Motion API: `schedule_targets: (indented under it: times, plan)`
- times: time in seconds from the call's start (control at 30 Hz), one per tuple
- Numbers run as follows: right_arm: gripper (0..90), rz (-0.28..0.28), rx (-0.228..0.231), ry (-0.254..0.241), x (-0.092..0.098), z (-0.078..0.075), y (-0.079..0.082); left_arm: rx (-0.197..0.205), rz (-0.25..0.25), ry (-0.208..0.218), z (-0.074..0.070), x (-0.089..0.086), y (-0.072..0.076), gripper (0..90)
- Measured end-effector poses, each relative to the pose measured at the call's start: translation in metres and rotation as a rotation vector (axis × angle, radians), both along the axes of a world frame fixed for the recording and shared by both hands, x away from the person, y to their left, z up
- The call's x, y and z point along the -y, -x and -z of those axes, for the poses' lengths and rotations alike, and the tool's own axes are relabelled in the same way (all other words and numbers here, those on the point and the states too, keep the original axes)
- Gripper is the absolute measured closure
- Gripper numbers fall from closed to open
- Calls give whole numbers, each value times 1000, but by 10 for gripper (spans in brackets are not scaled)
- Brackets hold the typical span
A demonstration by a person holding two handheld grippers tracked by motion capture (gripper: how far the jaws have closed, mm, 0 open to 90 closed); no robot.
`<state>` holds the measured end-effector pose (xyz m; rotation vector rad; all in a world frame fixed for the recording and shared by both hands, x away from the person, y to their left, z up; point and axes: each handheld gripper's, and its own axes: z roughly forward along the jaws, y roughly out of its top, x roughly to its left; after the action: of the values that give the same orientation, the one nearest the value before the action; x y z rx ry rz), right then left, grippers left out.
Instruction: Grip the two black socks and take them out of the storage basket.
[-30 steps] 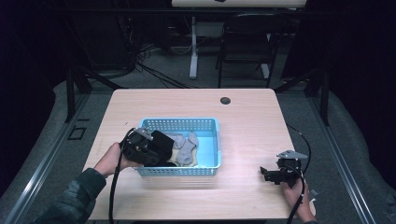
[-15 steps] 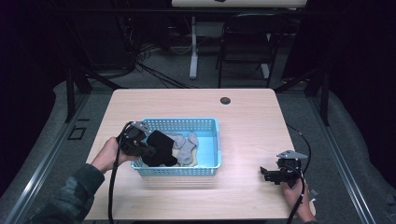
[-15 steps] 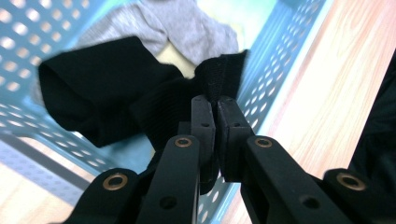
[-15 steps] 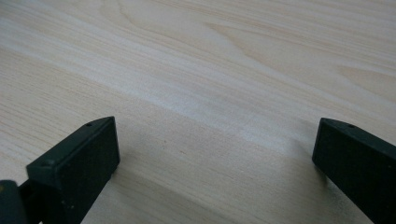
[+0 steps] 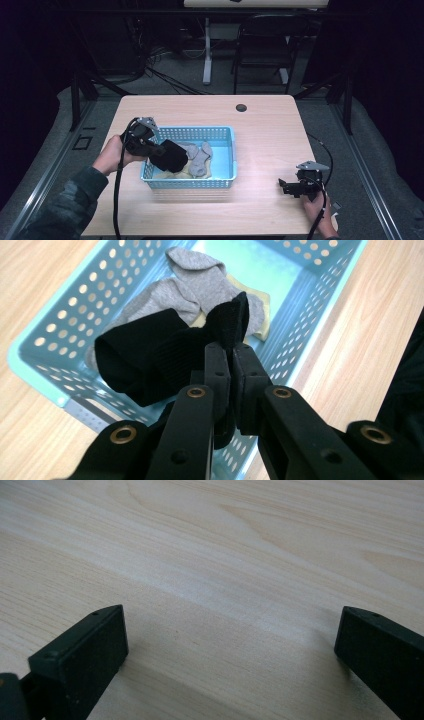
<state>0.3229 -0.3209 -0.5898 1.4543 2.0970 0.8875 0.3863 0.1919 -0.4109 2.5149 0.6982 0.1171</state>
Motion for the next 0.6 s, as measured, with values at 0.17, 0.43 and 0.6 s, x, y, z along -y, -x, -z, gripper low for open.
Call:
schedule_targets:
  times: [0.17,0.43,0.6]
  plan:
    - [0,-1,1,1,0,0,0,16,-17,7,-9,-3,-3,861]
    - [0,-1,0,-1,0,0,0,58,-31,-9,-29,-9,-6,861]
    - [0,-1,0,0,0,0,0,83,-58,-18,-38,-13,-9,861]
